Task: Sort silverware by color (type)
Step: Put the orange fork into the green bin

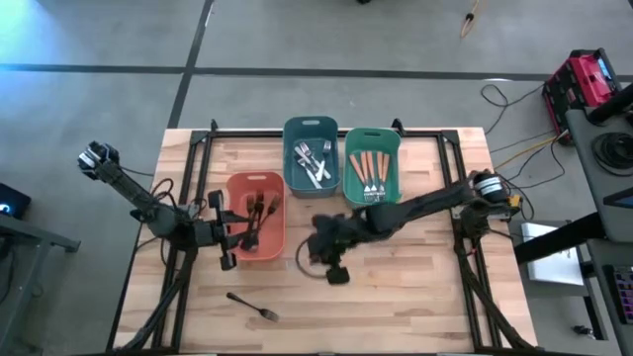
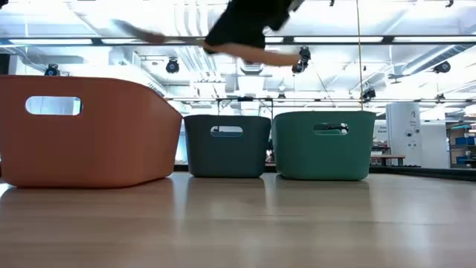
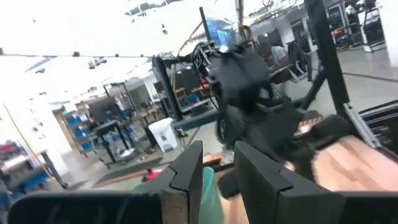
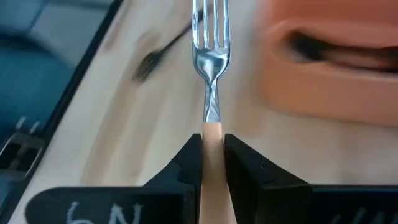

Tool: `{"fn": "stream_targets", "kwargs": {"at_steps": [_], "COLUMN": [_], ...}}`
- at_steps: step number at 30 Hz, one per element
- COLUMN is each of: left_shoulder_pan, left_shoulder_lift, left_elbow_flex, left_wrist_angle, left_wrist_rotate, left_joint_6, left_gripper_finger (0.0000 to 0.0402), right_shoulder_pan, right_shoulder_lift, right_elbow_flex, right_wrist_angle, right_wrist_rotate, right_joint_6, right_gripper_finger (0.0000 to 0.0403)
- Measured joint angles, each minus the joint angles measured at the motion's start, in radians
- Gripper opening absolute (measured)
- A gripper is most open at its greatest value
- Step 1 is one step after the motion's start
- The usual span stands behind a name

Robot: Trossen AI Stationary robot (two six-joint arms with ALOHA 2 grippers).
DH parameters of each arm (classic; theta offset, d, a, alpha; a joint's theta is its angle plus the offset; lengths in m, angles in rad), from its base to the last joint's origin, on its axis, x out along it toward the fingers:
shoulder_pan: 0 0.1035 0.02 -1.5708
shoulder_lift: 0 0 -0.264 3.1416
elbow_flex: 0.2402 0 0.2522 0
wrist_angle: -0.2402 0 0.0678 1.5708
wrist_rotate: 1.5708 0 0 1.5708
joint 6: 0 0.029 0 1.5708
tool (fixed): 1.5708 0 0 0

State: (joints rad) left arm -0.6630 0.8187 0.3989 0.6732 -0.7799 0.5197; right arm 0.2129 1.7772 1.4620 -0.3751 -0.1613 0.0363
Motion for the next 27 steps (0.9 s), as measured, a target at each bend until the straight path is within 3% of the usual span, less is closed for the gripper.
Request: {"fn": "stream_targets", "kwargs": {"at_steps": [7,17,24,27], "left_shoulder_pan": [0.009,0.014,0.014,0.019], "left_shoulder_lift": [-0.019,-0.027,-0.051,-0.06], "left_elbow_flex": [0.02,0.027,0.019,0.014], "left_wrist_angle": [-0.001,-0.038,-0.142,-0.181], "left_wrist_rotate": [-0.018,-0.191,-0.188,-0.135], "left_joint_6": [0.12,0.208,0.201,0.19], "left_gripper_finger": [0.0076,0.0076,0.0076,0.0076], "right_shoulder_pan": [-0.095,-0.337,-0.497,-0.546], "right_shoulder_lift": [-0.163,-0.288,-0.276,-0.267], "right_elbow_flex": [0.001,0.003,-0.007,-0.015], "right_wrist_angle": [-0.026,-0.151,-0.284,-0.301], "right_wrist_rotate": [0.189,0.376,0.435,0.434], "right_joint_6": [0.083,0.3,0.482,0.503], "right_gripper_finger": [0.0037,0.0037,0.0037,0.0037]}}
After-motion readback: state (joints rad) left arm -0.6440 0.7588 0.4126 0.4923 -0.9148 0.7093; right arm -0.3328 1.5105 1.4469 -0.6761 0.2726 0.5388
